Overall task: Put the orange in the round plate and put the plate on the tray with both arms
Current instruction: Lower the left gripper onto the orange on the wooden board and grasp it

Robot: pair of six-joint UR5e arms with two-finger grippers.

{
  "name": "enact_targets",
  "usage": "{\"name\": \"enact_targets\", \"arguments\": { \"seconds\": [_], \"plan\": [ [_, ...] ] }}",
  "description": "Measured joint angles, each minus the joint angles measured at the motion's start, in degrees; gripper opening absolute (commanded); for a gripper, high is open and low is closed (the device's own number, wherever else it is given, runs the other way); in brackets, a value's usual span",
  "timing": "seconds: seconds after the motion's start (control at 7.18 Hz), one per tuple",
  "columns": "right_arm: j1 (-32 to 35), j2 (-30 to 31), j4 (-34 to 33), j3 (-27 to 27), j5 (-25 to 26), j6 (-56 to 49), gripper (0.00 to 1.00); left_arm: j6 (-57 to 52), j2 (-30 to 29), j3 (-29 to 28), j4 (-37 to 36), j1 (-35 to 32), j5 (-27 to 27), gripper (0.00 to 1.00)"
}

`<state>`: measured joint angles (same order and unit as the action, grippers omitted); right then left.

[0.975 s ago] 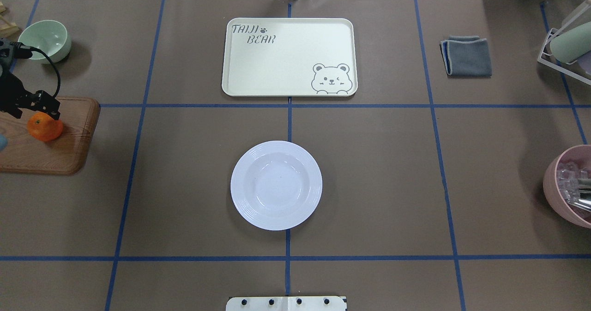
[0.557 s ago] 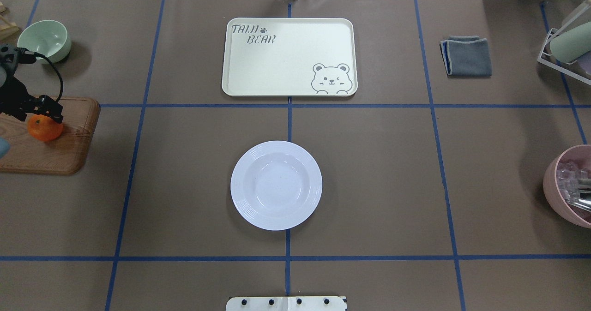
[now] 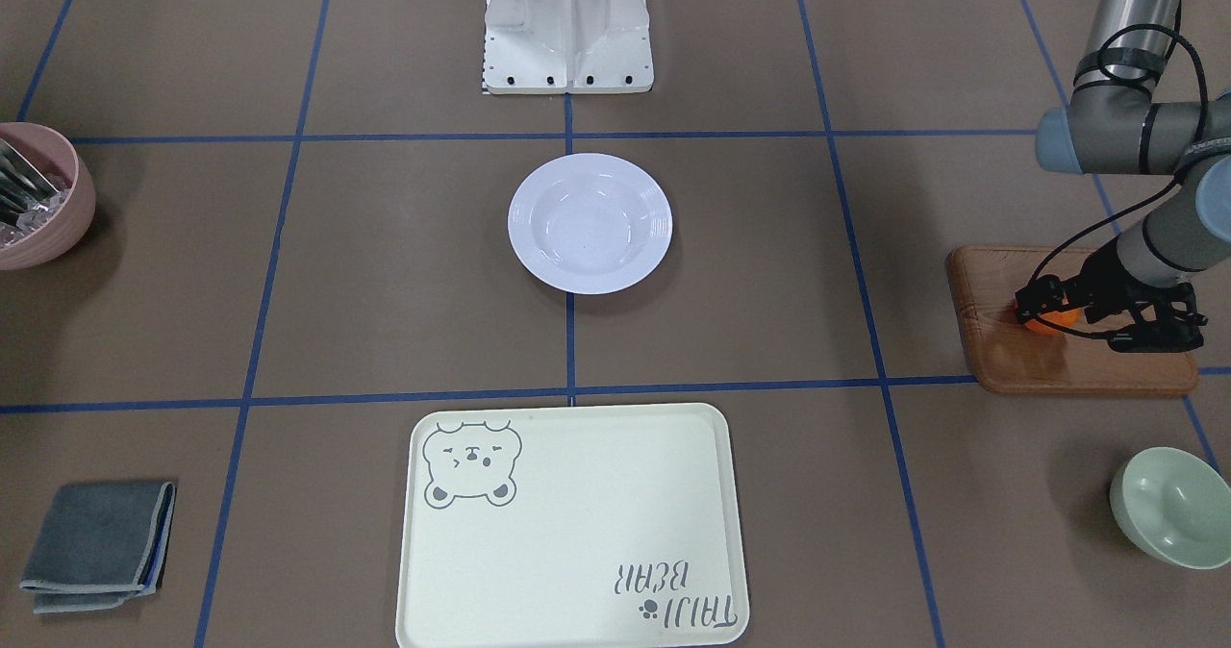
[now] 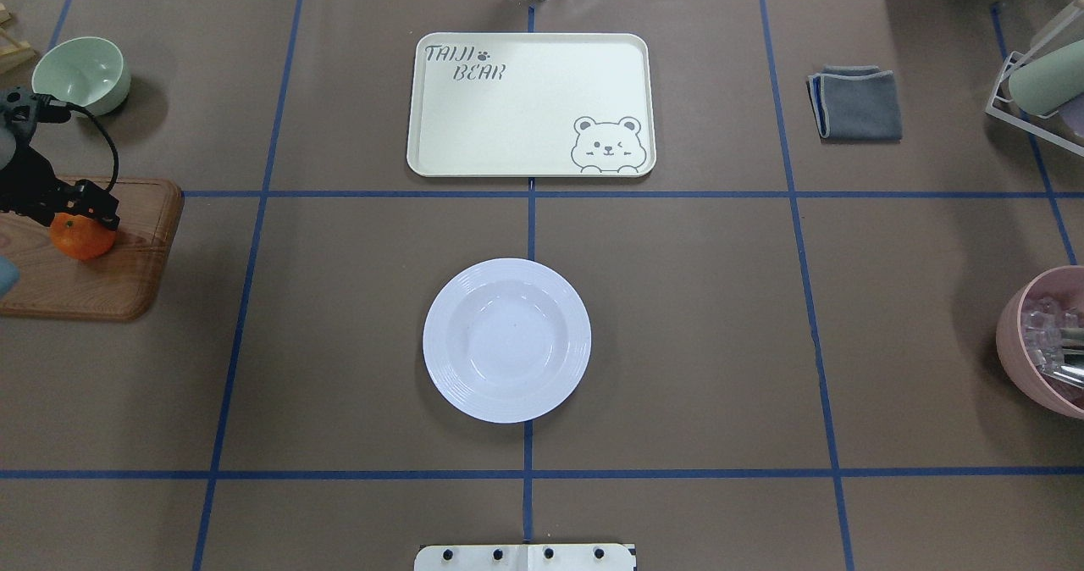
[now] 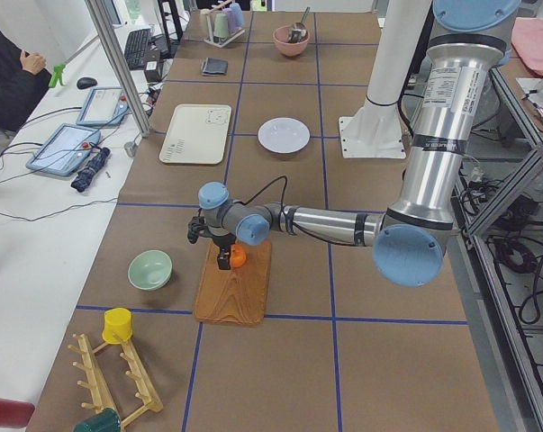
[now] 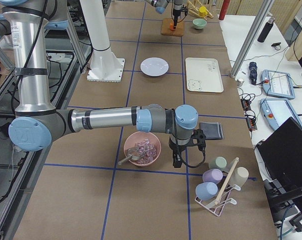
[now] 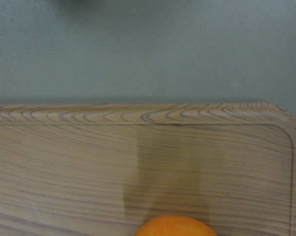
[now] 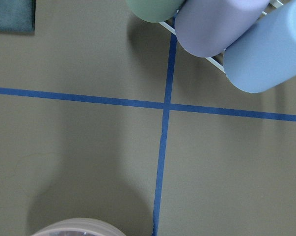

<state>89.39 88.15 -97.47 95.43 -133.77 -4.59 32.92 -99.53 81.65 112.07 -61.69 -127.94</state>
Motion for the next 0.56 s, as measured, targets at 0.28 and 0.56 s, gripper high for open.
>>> {"name": "enact_targets", "arguments": {
  "seconds": [0.28,0.56],
  "plan": [
    [0.0,0.0,0.0,0.0,0.0,-0.1,1.00,0.0,0.3,0.3,-0.1,0.1,-0.1,0.98],
    [0.0,0.0,0.0,0.0,0.0,-0.1,1.00,0.0,0.4,0.4,-0.3,0.2,-0.3,0.95]
  ]
}}
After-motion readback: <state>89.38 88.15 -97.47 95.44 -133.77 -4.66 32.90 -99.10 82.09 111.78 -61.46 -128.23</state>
